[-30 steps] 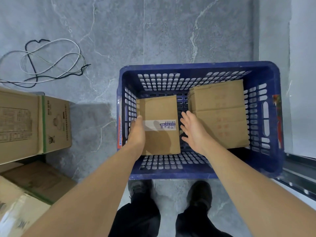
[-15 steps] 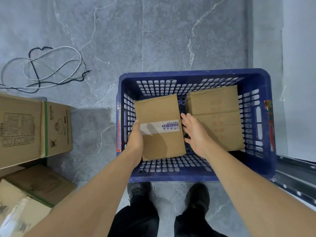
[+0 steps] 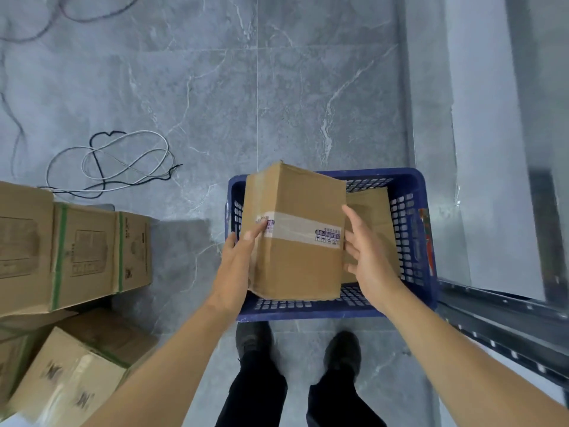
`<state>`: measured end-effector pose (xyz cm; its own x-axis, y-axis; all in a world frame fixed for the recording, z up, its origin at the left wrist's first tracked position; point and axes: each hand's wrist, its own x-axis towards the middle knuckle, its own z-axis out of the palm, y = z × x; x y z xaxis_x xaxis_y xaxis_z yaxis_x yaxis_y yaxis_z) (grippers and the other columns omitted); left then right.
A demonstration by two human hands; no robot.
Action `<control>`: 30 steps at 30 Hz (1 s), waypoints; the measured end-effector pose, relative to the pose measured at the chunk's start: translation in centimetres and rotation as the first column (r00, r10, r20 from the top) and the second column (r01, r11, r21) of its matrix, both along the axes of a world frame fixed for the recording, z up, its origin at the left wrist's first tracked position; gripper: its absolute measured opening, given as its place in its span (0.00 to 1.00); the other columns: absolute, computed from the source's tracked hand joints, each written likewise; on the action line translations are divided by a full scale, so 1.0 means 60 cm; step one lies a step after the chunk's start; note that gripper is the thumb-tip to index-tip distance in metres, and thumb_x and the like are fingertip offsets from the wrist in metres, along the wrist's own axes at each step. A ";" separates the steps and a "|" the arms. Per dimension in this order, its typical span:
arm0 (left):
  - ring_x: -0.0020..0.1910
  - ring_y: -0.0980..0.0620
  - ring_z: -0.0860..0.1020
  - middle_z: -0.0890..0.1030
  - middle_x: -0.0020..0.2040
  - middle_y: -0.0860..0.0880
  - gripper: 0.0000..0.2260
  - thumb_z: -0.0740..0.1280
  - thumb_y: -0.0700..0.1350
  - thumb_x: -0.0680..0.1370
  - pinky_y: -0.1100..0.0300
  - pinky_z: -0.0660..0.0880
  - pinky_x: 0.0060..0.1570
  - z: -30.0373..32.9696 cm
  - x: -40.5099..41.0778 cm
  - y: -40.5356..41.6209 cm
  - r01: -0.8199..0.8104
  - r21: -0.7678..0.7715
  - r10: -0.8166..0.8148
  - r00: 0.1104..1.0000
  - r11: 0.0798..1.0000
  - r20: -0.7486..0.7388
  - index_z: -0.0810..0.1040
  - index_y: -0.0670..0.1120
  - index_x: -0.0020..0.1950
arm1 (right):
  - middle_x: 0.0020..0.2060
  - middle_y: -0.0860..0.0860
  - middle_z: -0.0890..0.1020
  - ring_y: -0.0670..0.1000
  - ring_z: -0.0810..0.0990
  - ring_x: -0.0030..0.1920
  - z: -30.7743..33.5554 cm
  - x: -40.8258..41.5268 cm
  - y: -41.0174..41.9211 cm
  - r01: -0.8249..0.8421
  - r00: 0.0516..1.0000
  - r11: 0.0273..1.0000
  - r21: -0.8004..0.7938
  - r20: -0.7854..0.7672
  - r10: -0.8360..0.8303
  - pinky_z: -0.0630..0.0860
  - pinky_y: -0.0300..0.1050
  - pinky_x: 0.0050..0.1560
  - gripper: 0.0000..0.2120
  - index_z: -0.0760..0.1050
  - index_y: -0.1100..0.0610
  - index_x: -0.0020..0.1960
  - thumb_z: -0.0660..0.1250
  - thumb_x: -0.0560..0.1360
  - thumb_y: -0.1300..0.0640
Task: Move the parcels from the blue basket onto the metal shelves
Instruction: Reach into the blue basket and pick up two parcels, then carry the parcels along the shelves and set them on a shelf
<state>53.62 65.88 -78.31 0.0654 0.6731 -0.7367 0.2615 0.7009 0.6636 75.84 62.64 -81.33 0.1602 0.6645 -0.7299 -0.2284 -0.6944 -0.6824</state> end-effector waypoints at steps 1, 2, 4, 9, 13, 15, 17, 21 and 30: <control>0.79 0.57 0.59 0.59 0.82 0.58 0.30 0.52 0.76 0.71 0.60 0.59 0.67 0.017 -0.003 -0.004 0.037 0.011 -0.037 0.999 0.999 0.023 0.75 0.72 0.71 | 0.75 0.48 0.77 0.52 0.76 0.74 0.010 0.003 -0.006 0.010 1.000 1.000 -0.005 0.010 -0.010 0.70 0.68 0.74 0.14 0.77 0.28 0.66 0.60 0.83 0.35; 0.75 0.59 0.62 0.60 0.80 0.58 0.27 0.50 0.73 0.74 0.62 0.61 0.66 0.036 -0.005 -0.007 0.063 0.028 -0.064 0.997 0.998 0.041 0.78 0.71 0.68 | 0.76 0.47 0.77 0.52 0.75 0.75 0.020 0.004 -0.012 -0.006 1.000 1.000 -0.004 0.029 0.006 0.69 0.68 0.75 0.15 0.76 0.27 0.67 0.61 0.81 0.33; 0.68 0.66 0.66 0.64 0.72 0.59 0.23 0.51 0.69 0.76 0.66 0.70 0.63 0.058 -0.009 -0.011 0.070 0.064 -0.074 0.995 0.996 0.065 0.84 0.71 0.58 | 0.76 0.46 0.76 0.52 0.73 0.76 0.039 0.003 -0.023 -0.046 0.998 0.999 0.022 0.038 0.046 0.69 0.67 0.76 0.17 0.75 0.23 0.65 0.60 0.78 0.28; 0.67 0.59 0.75 0.74 0.66 0.61 0.27 0.61 0.69 0.72 0.59 0.74 0.63 0.090 -0.014 -0.017 -0.195 0.125 0.163 0.960 0.973 0.229 0.72 0.67 0.71 | 0.61 0.32 0.85 0.36 0.82 0.63 0.075 -0.004 -0.041 0.016 0.996 0.996 0.084 -0.090 -0.009 0.77 0.44 0.65 0.24 0.74 0.33 0.69 0.53 0.77 0.32; 0.65 0.53 0.81 0.85 0.64 0.54 0.25 0.60 0.66 0.79 0.57 0.79 0.59 0.112 -0.014 -0.019 -0.196 -0.008 0.187 0.921 0.981 0.342 0.77 0.55 0.71 | 0.67 0.40 0.84 0.42 0.82 0.67 0.089 -0.007 -0.056 0.068 0.981 0.997 0.024 -0.184 -0.063 0.77 0.51 0.67 0.28 0.73 0.37 0.74 0.48 0.80 0.32; 0.60 0.50 0.83 0.85 0.64 0.51 0.25 0.59 0.66 0.76 0.50 0.80 0.56 0.118 -0.013 -0.023 -0.209 -0.060 0.216 0.902 0.976 0.373 0.78 0.57 0.68 | 0.66 0.47 0.85 0.48 0.84 0.64 0.103 -0.015 -0.061 0.081 0.972 0.997 -0.013 -0.219 -0.082 0.82 0.51 0.64 0.28 0.78 0.38 0.70 0.46 0.83 0.35; 0.53 0.51 0.84 0.85 0.61 0.52 0.20 0.58 0.64 0.76 0.55 0.82 0.44 0.122 -0.013 -0.027 -0.196 -0.072 0.208 0.897 0.978 0.391 0.80 0.59 0.61 | 0.62 0.47 0.88 0.47 0.87 0.60 0.113 -0.016 -0.066 0.090 0.965 0.995 -0.041 -0.244 -0.097 0.84 0.46 0.59 0.29 0.81 0.42 0.66 0.44 0.85 0.37; 0.56 0.51 0.83 0.85 0.63 0.50 0.18 0.55 0.62 0.80 0.52 0.82 0.47 0.125 -0.023 -0.036 -0.173 -0.051 0.179 0.895 0.984 0.409 0.80 0.59 0.58 | 0.68 0.49 0.84 0.53 0.80 0.71 0.127 -0.021 -0.065 0.090 0.974 0.996 -0.007 -0.207 -0.089 0.76 0.58 0.70 0.32 0.76 0.46 0.73 0.48 0.82 0.31; 0.69 0.55 0.79 0.83 0.68 0.56 0.26 0.51 0.63 0.79 0.49 0.74 0.63 0.134 -0.045 -0.038 -0.155 -0.017 0.151 0.922 0.988 0.355 0.80 0.55 0.67 | 0.61 0.55 0.82 0.59 0.76 0.53 0.176 -0.004 -0.053 0.085 0.972 0.978 0.192 -0.232 -0.039 0.72 0.58 0.51 0.32 0.78 0.38 0.68 0.65 0.70 0.23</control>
<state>50.90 63.62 -70.24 0.2165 0.7034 -0.6770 -0.1019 0.7060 0.7009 75.57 59.48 -70.76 0.0522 0.7941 -0.6056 -0.4303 -0.5293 -0.7312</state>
